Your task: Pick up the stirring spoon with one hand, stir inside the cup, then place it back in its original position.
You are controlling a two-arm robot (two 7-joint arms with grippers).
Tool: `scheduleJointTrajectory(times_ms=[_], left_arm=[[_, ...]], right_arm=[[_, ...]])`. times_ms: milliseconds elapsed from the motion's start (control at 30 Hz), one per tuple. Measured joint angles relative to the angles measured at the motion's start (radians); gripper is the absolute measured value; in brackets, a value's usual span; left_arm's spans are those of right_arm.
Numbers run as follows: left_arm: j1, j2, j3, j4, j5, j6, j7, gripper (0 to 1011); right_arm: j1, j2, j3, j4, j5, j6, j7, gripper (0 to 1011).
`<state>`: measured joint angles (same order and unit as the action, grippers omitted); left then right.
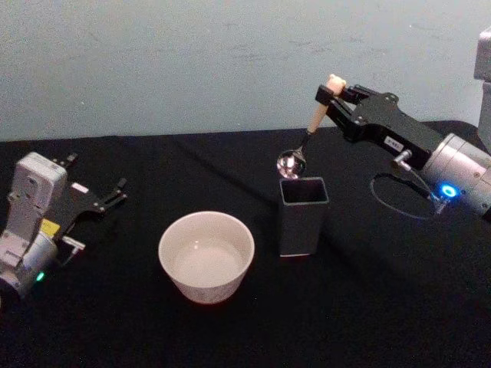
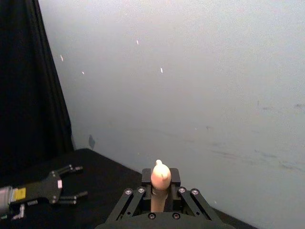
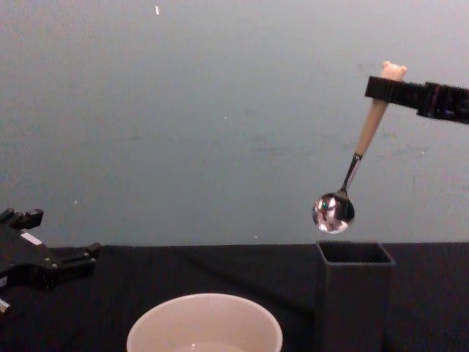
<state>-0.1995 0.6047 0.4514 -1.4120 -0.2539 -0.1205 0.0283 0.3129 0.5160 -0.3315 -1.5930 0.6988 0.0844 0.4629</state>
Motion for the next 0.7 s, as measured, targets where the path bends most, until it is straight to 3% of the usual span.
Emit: scheduleJointTrajectory(times_ms=[267,700], left_arm=[[0.000,0.000,0.000,0.000,0.000,0.000,0.000,1001],[0.000,0.000,0.000,0.000,0.000,0.000,0.000,1001]], right_arm=[[0.013,-0.006,-0.015,-0.013,0.022,0.008,0.001,223],[0.039,-0.018,-0.123,-0.018,0.019,0.026,0.036,223]])
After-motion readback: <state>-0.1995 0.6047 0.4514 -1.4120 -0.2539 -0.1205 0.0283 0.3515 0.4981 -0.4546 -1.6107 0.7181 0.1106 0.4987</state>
